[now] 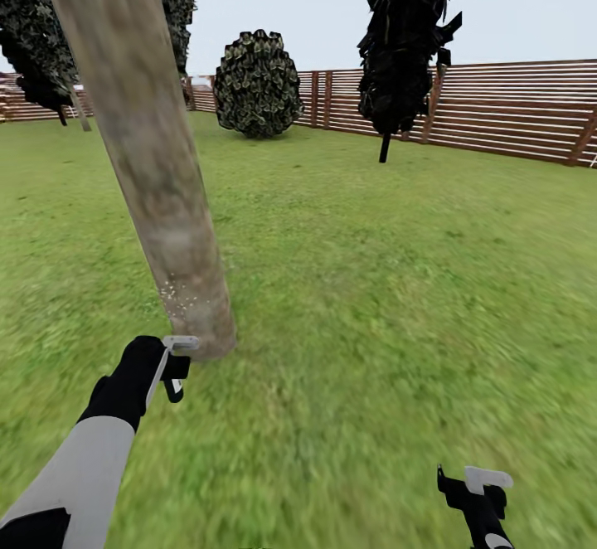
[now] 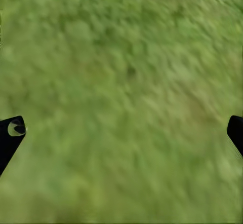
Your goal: In the garden, pick up the pesticide atomizer on the floor and spray pesticide onto both trees until each tree trunk is fully covered.
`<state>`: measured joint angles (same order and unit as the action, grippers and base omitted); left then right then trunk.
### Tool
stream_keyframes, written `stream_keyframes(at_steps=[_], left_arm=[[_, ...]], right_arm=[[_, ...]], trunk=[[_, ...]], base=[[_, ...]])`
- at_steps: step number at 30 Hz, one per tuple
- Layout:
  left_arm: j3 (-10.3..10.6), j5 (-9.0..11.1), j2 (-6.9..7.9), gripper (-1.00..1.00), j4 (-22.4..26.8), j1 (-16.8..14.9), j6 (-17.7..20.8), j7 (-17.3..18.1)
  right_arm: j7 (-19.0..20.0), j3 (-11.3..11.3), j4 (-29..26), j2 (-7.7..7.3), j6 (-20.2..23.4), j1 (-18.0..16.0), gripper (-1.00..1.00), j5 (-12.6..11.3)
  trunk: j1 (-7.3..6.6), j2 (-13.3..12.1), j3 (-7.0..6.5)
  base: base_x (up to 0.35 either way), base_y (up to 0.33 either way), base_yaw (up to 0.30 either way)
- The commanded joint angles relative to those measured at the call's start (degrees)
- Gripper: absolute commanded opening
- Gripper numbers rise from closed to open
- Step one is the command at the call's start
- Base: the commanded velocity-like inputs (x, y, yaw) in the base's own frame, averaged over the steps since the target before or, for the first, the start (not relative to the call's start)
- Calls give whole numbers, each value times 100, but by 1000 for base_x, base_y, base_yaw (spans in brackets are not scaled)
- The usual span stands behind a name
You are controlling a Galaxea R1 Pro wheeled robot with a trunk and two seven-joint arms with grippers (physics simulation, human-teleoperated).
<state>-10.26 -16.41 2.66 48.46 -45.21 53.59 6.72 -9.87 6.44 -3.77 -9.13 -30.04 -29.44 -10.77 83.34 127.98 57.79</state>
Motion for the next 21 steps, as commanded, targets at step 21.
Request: stream_keyframes(at_steps=[21], left_arm=[[55, -20, -116, -100, 680, -208, 76, 88]], right_arm=[[-20, 51, 0, -1, -11, -1, 100, -48]], trunk=[[-1, 2, 5]], base=[[63, -229, 275]])
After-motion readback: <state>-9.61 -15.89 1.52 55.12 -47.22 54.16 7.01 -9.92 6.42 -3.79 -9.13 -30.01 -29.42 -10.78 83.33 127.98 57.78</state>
